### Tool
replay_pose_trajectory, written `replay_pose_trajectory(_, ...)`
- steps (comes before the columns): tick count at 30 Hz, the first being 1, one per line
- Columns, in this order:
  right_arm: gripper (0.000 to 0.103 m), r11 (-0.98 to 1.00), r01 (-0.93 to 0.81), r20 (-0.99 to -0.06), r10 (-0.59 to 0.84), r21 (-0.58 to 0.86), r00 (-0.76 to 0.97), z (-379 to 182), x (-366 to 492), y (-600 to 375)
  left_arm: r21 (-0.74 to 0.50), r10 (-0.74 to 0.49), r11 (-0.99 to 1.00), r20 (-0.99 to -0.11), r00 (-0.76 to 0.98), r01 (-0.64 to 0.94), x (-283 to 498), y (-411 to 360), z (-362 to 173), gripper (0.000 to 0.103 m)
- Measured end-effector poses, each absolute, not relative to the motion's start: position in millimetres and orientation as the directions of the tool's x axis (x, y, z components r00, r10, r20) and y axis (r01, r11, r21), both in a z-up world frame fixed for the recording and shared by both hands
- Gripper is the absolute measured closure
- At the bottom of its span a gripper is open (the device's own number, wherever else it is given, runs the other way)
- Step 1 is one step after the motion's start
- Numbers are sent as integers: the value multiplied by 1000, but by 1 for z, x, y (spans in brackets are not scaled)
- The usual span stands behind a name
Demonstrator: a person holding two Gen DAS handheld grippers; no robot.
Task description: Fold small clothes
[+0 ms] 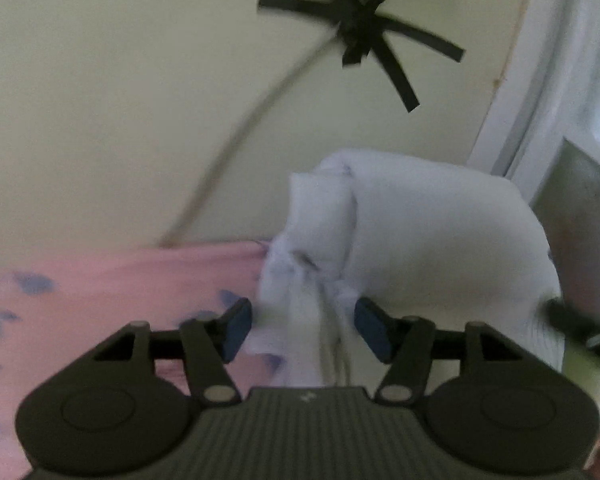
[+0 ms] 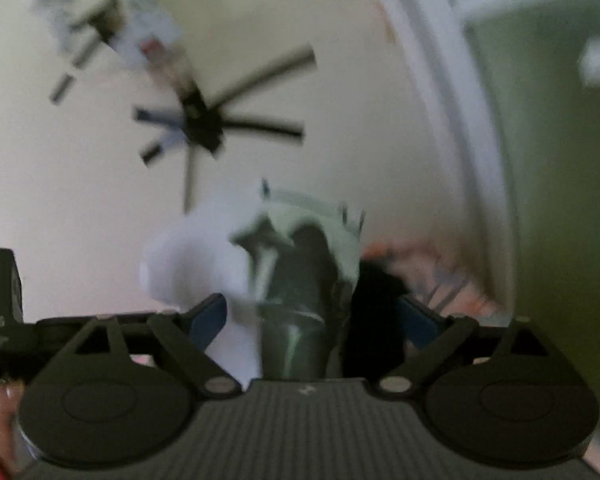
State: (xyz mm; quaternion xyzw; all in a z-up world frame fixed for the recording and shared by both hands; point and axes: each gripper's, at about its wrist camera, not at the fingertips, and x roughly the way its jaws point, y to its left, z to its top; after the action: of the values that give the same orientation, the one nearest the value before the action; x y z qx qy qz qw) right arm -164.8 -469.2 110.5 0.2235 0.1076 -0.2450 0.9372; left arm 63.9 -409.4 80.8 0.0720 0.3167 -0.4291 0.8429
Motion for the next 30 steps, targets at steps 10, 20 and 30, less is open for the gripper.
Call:
replay_pose_trajectory(10,6,856,428,-399,-299,289,867,97,-199,-318,145,-548,743,-429,718,654,-39,-230,109,0)
replay_pose_trajectory(20,6,823,444,-456,-263,354,850,81,-218,-227,143,-459,803,-470,753,579,-89,-152,89,0)
replay_pose_trajectory(30,6,787,511,-467,-329,345,821,94,-267,-204,279,-447,757,-437,780,591,-139,-158,77,0)
